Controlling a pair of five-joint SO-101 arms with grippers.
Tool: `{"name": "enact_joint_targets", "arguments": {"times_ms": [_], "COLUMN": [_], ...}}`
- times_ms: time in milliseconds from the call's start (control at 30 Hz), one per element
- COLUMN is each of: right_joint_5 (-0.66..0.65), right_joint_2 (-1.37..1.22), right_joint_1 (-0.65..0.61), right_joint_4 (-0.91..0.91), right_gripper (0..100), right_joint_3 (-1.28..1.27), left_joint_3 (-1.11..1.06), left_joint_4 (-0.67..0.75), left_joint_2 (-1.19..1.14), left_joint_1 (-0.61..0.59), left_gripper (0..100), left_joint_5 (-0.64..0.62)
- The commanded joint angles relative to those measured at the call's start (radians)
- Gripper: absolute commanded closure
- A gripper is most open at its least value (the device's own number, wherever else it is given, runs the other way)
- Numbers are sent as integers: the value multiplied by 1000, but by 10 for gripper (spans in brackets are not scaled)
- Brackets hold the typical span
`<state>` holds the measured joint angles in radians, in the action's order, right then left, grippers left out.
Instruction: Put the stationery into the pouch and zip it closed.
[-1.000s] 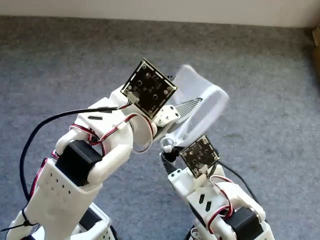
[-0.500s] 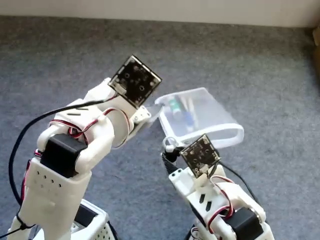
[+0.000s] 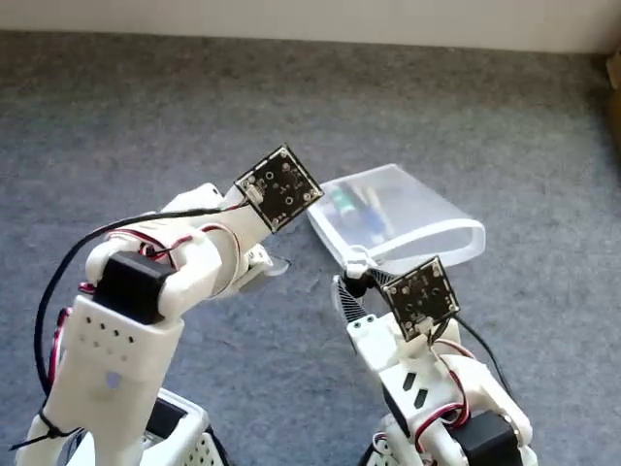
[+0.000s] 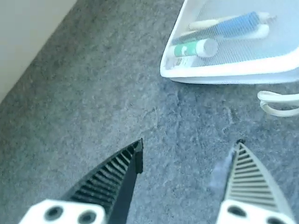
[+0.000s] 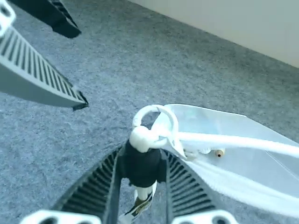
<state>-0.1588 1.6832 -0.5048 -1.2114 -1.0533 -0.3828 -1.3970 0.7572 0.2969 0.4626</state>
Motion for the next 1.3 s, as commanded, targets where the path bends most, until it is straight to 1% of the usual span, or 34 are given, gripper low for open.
{"name": "enact_joint_targets", "arguments": {"times_ms": [0,200,300,467,600,867,933,1033,1200,1267], "right_joint_5": [-9,-9,-8,-9,-9,-9,-8,-9,-9,-9], "right_joint_2": [-7,-7,-7,-7,-2,1,1,1,1,1], "right_joint_1": [13,15,15,15,15,15,15,15,15,15], "right_joint_4": [-1,-2,-4,-4,-4,-4,-4,-4,-45,-54], "right_gripper": [993,993,993,993,993,993,993,993,993,993], "right_joint_3": [76,74,73,73,73,73,73,73,81,81], "left_joint_3": [-87,-231,-275,-288,-288,-318,-312,-318,-335,-363], "left_joint_4": [124,310,371,391,417,485,486,542,606,649], "left_joint_2": [12,12,12,12,12,12,12,10,10,12], "left_joint_1": [87,142,157,174,209,269,294,308,308,328], "left_gripper": [715,716,716,716,716,716,716,716,716,716], "left_joint_5": [8,8,8,3,-60,-69,-110,-161,-206,-207]}}
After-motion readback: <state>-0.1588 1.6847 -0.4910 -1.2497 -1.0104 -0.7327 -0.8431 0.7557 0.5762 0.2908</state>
